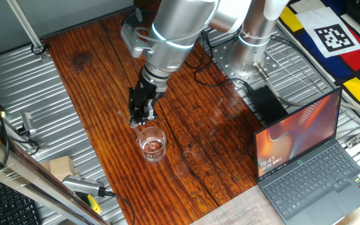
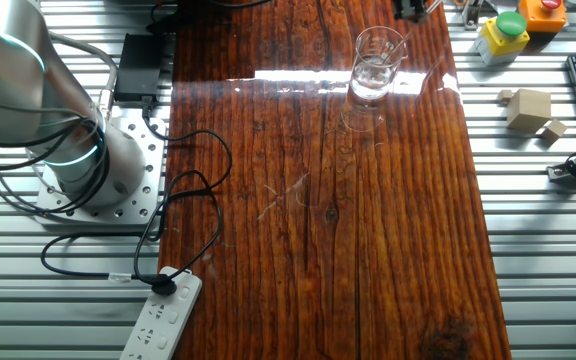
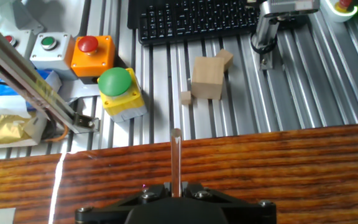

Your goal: Stir the beaker with a glass rod

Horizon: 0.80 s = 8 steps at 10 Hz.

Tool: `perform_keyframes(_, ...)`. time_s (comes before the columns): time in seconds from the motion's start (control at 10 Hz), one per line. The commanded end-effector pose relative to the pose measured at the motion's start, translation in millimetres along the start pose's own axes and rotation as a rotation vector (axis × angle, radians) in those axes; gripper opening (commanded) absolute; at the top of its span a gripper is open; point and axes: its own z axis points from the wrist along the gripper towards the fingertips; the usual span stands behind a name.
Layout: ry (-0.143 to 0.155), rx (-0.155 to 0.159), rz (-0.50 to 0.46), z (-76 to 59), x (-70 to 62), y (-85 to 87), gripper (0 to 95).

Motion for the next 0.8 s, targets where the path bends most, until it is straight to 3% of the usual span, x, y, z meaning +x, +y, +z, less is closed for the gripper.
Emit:
perform_keyframes(0.1,-0.013,0.002,0.007,3.8,-3.8,2.1,0.0)
perform_keyframes(0.4,-0.008,0.006,0.017,3.6,-8.3,9.0,0.0)
perform_keyframes(0.8,-0.005,0.013,0.052,3.9,-2.7,22.2,0.0)
